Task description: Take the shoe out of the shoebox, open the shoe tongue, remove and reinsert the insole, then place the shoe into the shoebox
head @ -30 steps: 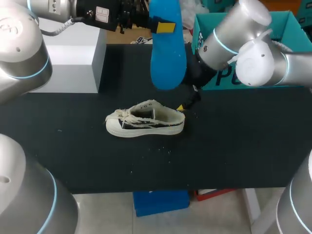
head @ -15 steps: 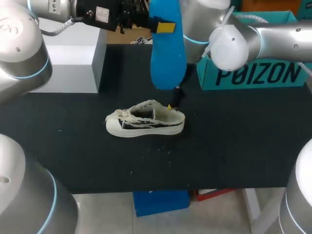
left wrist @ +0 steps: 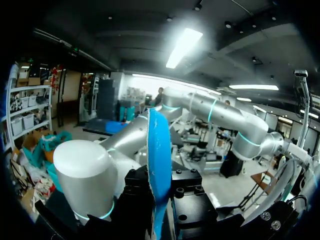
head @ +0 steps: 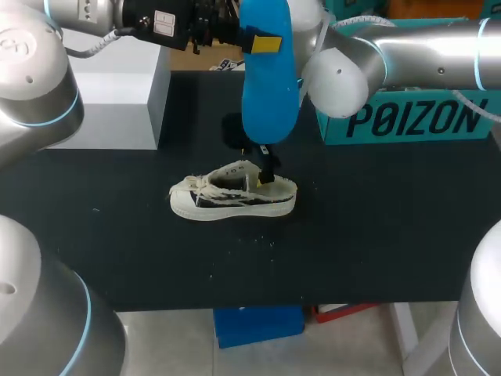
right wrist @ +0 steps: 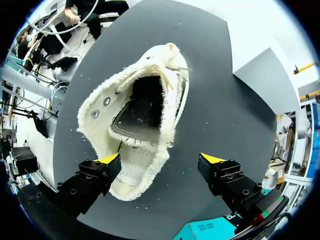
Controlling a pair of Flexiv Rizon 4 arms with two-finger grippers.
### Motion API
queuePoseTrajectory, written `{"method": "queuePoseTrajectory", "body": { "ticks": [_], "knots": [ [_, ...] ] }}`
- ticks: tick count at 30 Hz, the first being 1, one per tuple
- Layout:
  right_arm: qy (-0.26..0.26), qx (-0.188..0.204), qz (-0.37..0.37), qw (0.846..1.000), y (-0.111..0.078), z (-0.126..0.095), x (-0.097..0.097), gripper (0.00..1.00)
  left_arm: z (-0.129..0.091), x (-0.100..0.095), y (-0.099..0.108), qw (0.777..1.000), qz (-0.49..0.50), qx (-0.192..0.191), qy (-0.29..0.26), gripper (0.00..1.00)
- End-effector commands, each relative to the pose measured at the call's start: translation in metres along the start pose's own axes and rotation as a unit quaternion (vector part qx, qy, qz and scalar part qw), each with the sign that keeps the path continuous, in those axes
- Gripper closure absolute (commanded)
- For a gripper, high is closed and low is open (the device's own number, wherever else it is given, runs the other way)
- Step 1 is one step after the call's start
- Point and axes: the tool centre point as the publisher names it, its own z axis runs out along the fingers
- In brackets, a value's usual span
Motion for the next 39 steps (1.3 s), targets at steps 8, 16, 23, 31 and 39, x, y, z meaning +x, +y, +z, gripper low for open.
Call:
{"method": "queuePoseTrajectory", "body": {
  "ticks": [8, 16, 23, 31, 39],
  "knots": [
    [0.001, 0.011, 0.008, 1.000, 0.009, 0.014, -0.007, 0.00, 0.001, 0.000, 0.001, 1.000, 0.001, 0.001, -0.001, 1.00],
    [0.004, 0.017, 0.024, 1.000, 0.011, 0.020, -0.004, 0.10, 0.001, 0.000, 0.001, 1.000, 0.001, 0.001, -0.001, 1.00],
    [0.006, 0.002, 0.031, 1.000, 0.024, 0.026, -0.001, 0.71, 0.001, 0.000, 0.001, 1.000, 0.001, 0.001, -0.001, 1.00],
    [0.047, -0.027, 0.038, 0.998, 0.027, 0.034, 0.002, 1.00, 0.001, 0.000, 0.001, 1.000, 0.001, 0.001, -0.001, 1.00],
    [0.047, -0.027, 0.038, 0.998, 0.027, 0.034, 0.002, 1.00, 0.001, 0.000, 0.001, 1.000, 0.001, 0.001, -0.001, 1.00]
  ]
}}
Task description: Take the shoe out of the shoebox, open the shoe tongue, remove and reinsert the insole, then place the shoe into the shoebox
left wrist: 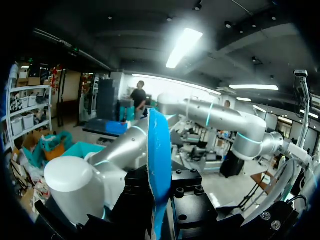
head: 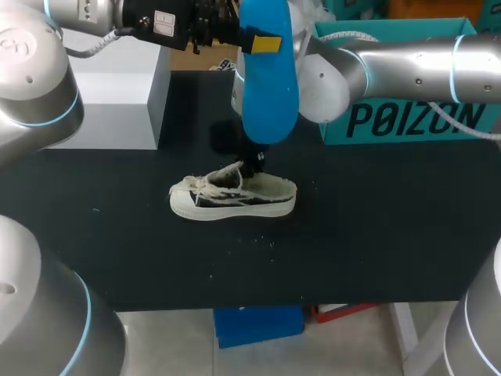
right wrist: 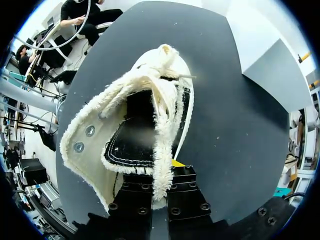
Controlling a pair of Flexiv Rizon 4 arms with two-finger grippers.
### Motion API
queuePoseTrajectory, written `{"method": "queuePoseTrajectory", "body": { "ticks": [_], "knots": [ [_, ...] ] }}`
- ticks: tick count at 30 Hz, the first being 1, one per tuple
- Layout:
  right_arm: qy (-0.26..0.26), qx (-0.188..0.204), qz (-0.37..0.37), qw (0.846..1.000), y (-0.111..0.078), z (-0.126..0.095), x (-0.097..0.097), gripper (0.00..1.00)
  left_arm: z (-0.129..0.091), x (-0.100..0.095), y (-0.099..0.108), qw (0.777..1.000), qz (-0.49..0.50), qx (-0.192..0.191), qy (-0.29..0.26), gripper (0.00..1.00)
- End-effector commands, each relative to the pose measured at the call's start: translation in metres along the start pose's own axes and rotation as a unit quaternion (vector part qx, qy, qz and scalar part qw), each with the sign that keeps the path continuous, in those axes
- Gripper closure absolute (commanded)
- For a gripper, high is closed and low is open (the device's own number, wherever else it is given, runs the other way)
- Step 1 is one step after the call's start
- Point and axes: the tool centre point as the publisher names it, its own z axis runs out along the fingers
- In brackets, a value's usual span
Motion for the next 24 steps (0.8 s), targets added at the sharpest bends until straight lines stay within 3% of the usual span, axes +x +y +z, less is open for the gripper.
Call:
{"method": "queuePoseTrajectory", "body": {
  "ticks": [1, 15, 18, 21, 24],
  "knots": [
    [0.001, 0.003, 0.001, 1.000, 0.002, 0.003, -0.001, 1.00, 0.001, 0.000, 0.001, 1.000, 0.001, 0.001, -0.001, 1.00],
    [0.001, 0.003, 0.001, 1.000, 0.002, 0.003, -0.001, 1.00, 0.001, 0.000, 0.001, 1.000, 0.001, 0.001, -0.001, 1.00],
    [-0.012, 0.005, 0.006, 1.000, 0.001, -0.021, 0.011, 1.00, 0.001, 0.000, 0.001, 1.000, 0.001, 0.001, -0.001, 1.00],
    [-0.033, 0.042, 0.082, 0.995, -0.007, -0.047, 0.012, 1.00, 0.001, 0.000, 0.001, 1.000, 0.001, 0.001, -0.001, 1.00],
    [-0.045, 0.052, 0.143, 0.987, -0.018, -0.063, 0.016, 1.00, 0.001, 0.000, 0.001, 1.000, 0.001, 0.001, -0.001, 1.00]
  ]
}}
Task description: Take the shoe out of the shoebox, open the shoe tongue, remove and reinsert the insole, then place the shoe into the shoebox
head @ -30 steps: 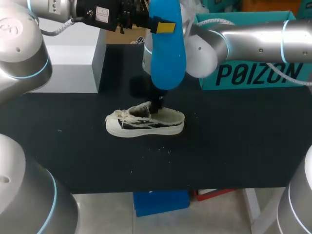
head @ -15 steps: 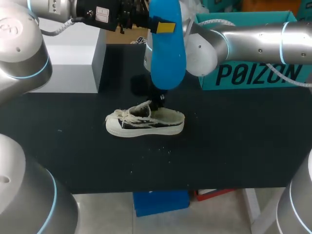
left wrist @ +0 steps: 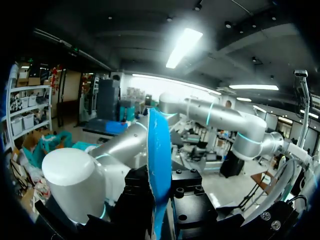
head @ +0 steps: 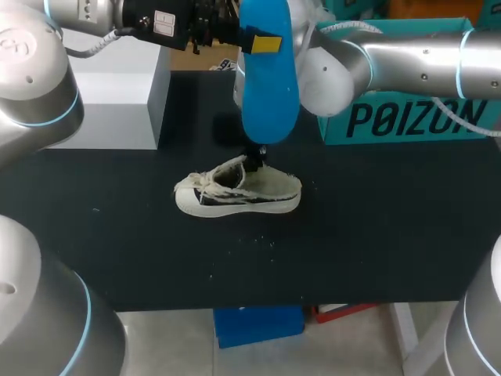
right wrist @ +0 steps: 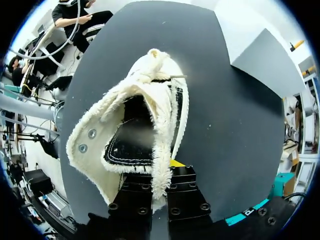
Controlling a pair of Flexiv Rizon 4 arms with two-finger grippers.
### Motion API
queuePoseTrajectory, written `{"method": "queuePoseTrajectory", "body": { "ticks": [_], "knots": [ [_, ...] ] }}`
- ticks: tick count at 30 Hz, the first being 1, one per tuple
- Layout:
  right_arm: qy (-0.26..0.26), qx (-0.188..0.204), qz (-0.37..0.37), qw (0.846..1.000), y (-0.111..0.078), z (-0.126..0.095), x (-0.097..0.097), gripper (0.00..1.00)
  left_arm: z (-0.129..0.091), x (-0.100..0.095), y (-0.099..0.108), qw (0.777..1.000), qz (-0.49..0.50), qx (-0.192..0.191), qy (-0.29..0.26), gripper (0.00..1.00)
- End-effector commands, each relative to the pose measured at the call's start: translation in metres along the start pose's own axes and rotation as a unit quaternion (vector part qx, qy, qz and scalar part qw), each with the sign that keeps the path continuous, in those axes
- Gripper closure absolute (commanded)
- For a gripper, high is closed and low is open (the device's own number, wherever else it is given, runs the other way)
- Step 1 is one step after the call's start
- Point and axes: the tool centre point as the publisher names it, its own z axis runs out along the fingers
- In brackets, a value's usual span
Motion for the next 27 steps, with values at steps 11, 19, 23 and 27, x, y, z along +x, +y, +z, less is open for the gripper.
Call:
{"method": "queuePoseTrajectory", "body": {
  "ticks": [11, 19, 23, 27],
  "knots": [
    [-0.068, 0.049, 0.449, 0.889, -0.039, -0.057, 0.002, 1.00, 0.001, 0.000, 0.001, 1.000, 0.001, 0.001, -0.001, 1.00],
    [-0.097, 0.030, 0.693, 0.714, -0.044, -0.050, -0.002, 1.00, 0.001, 0.000, 0.001, 1.000, 0.001, 0.001, -0.001, 1.00],
    [-0.106, -0.001, 0.740, 0.664, -0.033, -0.060, -0.003, 1.00, 0.001, 0.000, 0.001, 1.000, 0.001, 0.001, -0.001, 1.00],
    [-0.108, -0.016, 0.771, 0.627, -0.025, -0.070, -0.007, 1.00, 0.001, 0.000, 0.001, 1.000, 0.001, 0.001, -0.001, 1.00]
  ]
}}
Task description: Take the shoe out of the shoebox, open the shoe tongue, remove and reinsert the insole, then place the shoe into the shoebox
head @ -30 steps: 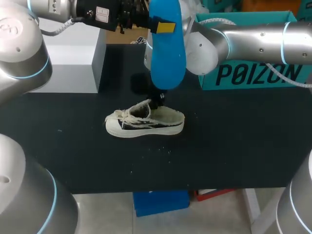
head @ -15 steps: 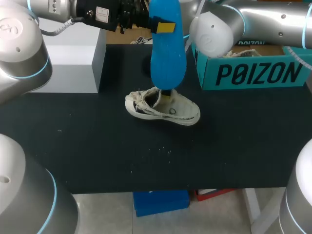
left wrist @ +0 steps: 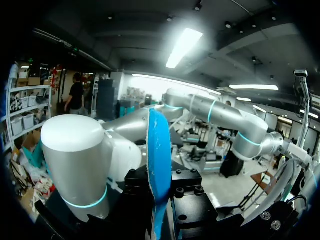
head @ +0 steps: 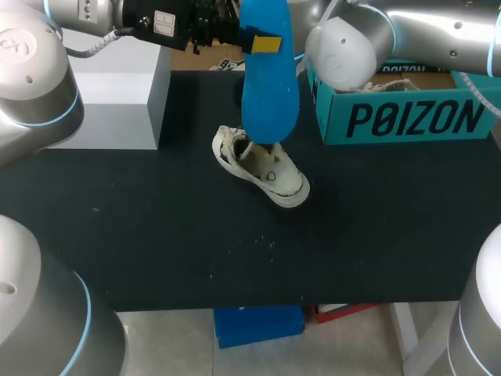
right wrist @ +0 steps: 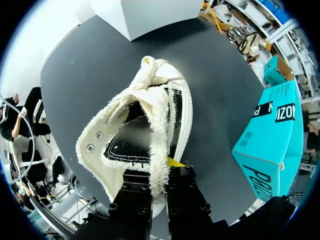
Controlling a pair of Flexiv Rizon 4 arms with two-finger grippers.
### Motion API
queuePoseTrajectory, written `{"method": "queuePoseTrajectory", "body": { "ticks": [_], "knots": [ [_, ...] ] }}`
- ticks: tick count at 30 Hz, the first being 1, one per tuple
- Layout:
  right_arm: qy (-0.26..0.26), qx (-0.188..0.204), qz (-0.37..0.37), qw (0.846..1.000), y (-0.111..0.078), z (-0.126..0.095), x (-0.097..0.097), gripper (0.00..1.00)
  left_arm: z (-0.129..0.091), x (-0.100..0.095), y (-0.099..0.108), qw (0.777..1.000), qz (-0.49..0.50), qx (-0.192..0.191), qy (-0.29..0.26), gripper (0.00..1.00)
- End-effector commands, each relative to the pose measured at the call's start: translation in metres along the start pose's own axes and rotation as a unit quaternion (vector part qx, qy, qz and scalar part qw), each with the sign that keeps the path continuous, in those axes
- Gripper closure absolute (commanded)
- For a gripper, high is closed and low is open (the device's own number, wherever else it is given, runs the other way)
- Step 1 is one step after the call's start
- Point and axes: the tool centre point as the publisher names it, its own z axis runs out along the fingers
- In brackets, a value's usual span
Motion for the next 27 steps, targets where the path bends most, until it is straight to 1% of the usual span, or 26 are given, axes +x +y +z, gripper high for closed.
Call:
{"method": "queuePoseTrajectory", "body": {
  "ticks": [1, 8, 10, 13, 17, 19, 20, 22, 23, 27],
  "knots": [
    [-0.031, -0.032, 0.447, 0.893, 0.008, -0.014, 0.005, 1.00, 0.001, 0.000, 0.001, 1.000, 0.001, 0.001, -0.001, 1.00],
    [-0.030, -0.036, 0.484, 0.874, 0.018, -0.016, 0.009, 1.00, 0.001, 0.000, 0.001, 1.000, 0.001, 0.001, -0.001, 1.00],
    [-0.029, -0.039, 0.485, 0.873, 0.021, -0.013, 0.009, 1.00, 0.001, 0.000, 0.001, 1.000, 0.001, 0.001, -0.001, 1.00],
    [-0.028, -0.041, 0.484, 0.874, 0.021, -0.003, 0.009, 1.00, 0.001, 0.000, 0.001, 1.000, 0.001, 0.001, -0.001, 1.00],
    [-0.045, -0.042, 0.474, 0.879, 0.020, 0.013, 0.013, 1.00, 0.001, 0.000, 0.001, 1.000, 0.001, 0.001, -0.001, 1.00],
    [-0.044, -0.047, 0.472, 0.879, 0.021, 0.021, 0.015, 1.00, 0.001, 0.000, 0.001, 1.000, 0.001, 0.001, -0.001, 1.00],
    [-0.050, -0.053, 0.467, 0.881, 0.021, 0.025, 0.016, 1.00, 0.001, 0.000, 0.001, 1.000, 0.001, 0.001, -0.001, 1.00],
    [-0.044, -0.055, 0.460, 0.885, 0.023, 0.032, 0.020, 1.00, 0.001, 0.000, 0.001, 1.000, 0.001, 0.001, -0.001, 1.00],
    [-0.052, -0.060, 0.454, 0.888, 0.023, 0.036, 0.020, 1.00, 0.001, 0.000, 0.001, 1.000, 0.001, 0.001, -0.001, 1.00],
    [-0.054, -0.087, 0.428, 0.898, 0.024, 0.046, 0.021, 1.00, 0.001, 0.000, 0.001, 1.000, 0.001, 0.001, -0.001, 1.00]
  ]
}}
